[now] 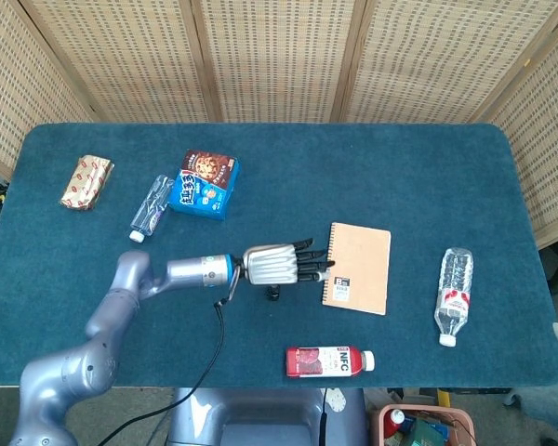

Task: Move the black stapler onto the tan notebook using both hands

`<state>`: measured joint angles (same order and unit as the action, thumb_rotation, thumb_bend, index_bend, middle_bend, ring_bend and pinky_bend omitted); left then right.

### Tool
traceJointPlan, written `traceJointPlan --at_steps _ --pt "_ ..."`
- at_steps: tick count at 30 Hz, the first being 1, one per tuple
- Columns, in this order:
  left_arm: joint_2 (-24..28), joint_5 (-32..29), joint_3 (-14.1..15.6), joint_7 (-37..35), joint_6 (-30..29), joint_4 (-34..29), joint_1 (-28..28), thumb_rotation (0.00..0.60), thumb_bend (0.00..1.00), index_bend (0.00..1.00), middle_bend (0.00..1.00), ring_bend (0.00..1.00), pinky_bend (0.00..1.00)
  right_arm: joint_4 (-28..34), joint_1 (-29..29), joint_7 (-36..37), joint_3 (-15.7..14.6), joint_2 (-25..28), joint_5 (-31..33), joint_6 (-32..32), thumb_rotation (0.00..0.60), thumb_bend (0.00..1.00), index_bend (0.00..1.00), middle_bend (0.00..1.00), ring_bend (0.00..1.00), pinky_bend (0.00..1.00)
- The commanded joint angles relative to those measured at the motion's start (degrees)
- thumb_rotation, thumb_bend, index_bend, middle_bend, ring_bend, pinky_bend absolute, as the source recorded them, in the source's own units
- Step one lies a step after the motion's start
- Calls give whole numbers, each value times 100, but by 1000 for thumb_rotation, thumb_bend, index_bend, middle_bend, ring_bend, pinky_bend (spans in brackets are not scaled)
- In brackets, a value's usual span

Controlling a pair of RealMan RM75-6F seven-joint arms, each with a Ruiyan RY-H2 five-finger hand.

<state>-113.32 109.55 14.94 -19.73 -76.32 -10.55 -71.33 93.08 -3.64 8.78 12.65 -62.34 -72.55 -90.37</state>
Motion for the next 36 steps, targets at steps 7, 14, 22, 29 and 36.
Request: traceJointPlan --at_steps 7,14,22,29,36 --pt "1875 -1574 -1152 93 -264 -2405 1161 600 42 0 0 0 0 45 25 -140 -108 -25 -164 21 600 164 50 0 0 0" --pt "4064 -3538 -1394 2213 295 -6511 2674 600 57 0 0 0 0 -72 246 -401 -152 -121 -245 294 600 165 50 0 0 0" --pt "4924 -5553 -1380 3844 -648 -8993 4058 600 94 0 0 0 0 -226 1323 -821 -181 46 -985 1498 600 147 50 0 0 0" --pt "5056 -5655 -1348 3865 -941 -9362 4627 600 101 0 0 0 0 -468 2573 -650 -186 110 -2022 2571 600 129 50 0 0 0" --pt "5225 -5594 -1471 3697 -852 -9401 4798 600 106 0 0 0 0 -972 3879 -109 -290 -354 -3110 3344 600 129 50 0 0 0"
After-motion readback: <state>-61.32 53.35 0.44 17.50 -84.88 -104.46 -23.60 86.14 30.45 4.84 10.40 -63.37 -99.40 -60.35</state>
